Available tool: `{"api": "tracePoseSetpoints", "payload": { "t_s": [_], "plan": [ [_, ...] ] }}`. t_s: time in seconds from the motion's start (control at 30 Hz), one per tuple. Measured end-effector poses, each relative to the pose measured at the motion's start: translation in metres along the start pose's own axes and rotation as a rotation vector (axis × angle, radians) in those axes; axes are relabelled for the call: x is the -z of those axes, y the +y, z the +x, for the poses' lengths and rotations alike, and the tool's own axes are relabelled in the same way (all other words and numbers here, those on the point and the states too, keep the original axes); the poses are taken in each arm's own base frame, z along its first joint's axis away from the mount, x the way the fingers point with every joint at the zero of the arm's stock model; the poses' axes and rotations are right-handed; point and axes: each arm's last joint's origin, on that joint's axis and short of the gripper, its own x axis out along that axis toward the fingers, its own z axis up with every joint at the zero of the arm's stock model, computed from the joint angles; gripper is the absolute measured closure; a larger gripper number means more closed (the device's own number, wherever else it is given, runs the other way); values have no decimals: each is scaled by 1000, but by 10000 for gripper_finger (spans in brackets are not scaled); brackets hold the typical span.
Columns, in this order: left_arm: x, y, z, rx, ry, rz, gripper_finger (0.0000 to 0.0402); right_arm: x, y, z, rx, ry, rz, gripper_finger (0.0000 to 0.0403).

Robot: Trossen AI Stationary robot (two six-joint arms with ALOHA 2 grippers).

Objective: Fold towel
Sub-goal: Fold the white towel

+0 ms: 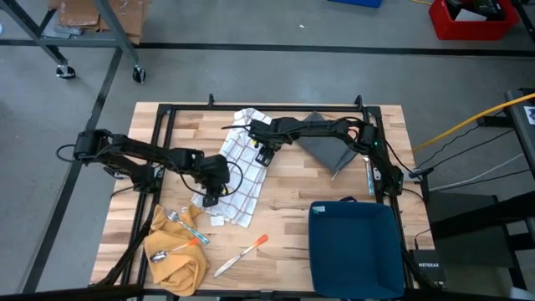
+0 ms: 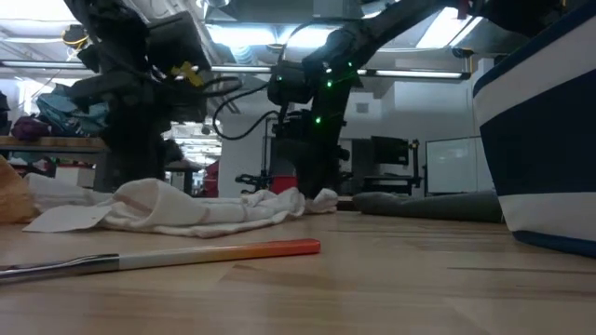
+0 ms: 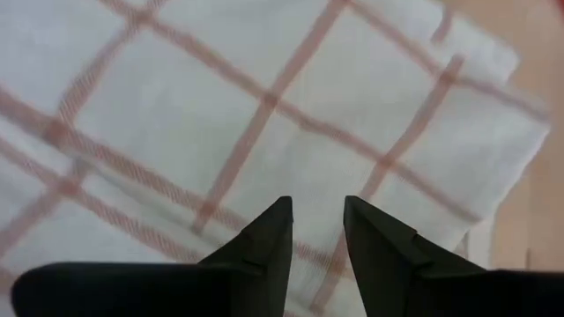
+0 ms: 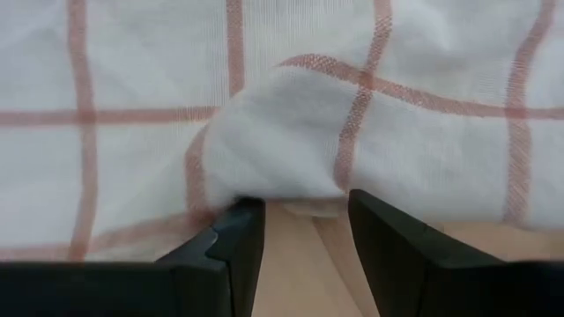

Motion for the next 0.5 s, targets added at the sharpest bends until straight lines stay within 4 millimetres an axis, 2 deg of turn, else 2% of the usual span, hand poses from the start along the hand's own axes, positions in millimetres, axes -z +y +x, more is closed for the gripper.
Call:
{"api": "tracePoseSetpoints", "payload": {
  "t_s": [0.27,0.37,0.5],
  "plan": [
    [-16,4,-10,-22,-53,12,304,-13,3,-37,-29,49,-29,235],
    [-19,11,-15,-84,-41,-22,304,-16,14,-45,-92,33,-35,235],
    [-11,22,-18,-209,32,-115,304,-13,38,-49,-155,23,-45,235]
  ]
}}
